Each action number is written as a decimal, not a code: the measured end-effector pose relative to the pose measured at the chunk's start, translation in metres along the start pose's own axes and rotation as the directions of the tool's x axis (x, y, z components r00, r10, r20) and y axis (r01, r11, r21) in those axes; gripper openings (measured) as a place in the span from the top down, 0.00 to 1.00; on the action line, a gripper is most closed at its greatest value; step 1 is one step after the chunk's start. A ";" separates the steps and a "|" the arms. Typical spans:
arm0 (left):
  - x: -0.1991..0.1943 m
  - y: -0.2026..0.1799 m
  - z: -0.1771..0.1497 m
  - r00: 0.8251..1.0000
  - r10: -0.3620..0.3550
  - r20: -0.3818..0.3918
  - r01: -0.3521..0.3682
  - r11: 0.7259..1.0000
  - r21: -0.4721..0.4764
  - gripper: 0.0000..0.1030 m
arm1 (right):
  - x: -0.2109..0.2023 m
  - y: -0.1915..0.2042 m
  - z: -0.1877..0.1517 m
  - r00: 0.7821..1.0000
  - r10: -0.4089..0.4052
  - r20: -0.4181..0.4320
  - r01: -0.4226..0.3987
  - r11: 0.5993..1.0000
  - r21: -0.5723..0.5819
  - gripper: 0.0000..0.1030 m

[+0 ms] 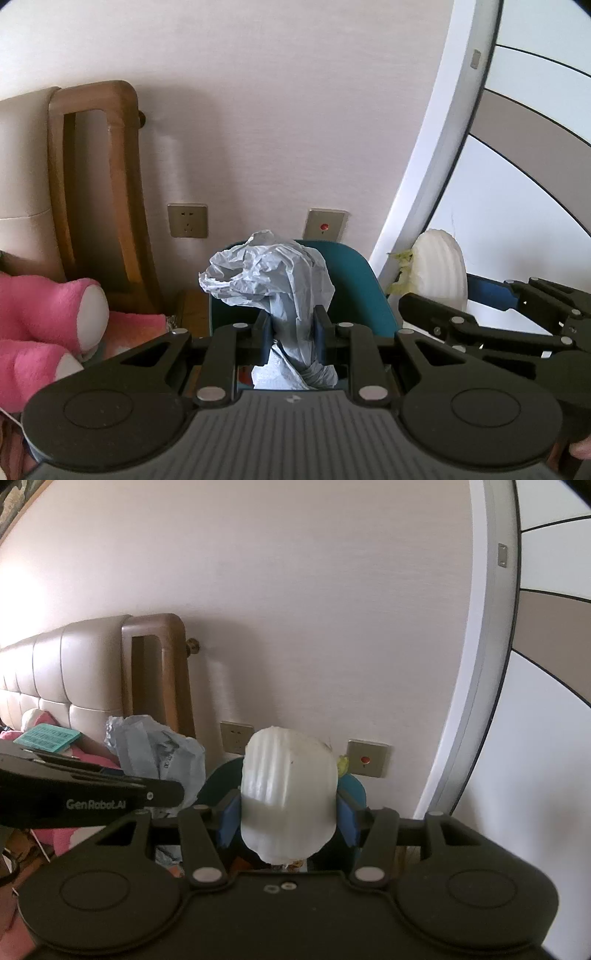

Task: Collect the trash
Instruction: 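Lift both tissues up over the teal wastebasket, then open both tools to drop the tissues into the wastebasket, then lower both tools into the cubby toward the cup stack and tissue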

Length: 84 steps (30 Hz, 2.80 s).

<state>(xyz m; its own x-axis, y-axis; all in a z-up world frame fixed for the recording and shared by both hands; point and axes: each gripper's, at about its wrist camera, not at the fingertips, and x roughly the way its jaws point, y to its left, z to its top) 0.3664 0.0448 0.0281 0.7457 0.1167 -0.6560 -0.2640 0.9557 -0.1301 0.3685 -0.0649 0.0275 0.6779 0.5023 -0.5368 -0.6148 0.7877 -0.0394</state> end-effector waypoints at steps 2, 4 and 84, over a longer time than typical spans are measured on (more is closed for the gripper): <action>0.008 0.001 0.005 1.000 -0.009 -0.003 0.009 1.000 -0.007 0.79 | 0.008 -0.003 0.001 1.000 -0.002 -0.008 0.002 1.000 0.006 0.49; 0.014 0.002 0.007 1.000 -0.010 -0.008 0.010 1.000 -0.013 0.79 | 0.016 -0.005 0.002 1.000 -0.005 -0.019 0.006 1.000 0.009 0.49; -0.021 0.009 -0.095 0.997 0.075 -0.029 -0.073 0.995 0.063 0.24 | -0.024 -0.009 -0.107 0.995 0.061 -0.074 -0.052 0.992 0.119 0.10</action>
<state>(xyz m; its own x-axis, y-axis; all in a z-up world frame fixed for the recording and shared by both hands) 0.2903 0.0257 -0.0296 0.7061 0.1798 -0.6849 -0.2787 0.9597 -0.0353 0.3144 -0.1220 -0.0497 0.6074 0.5213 -0.5995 -0.5966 0.7976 0.0891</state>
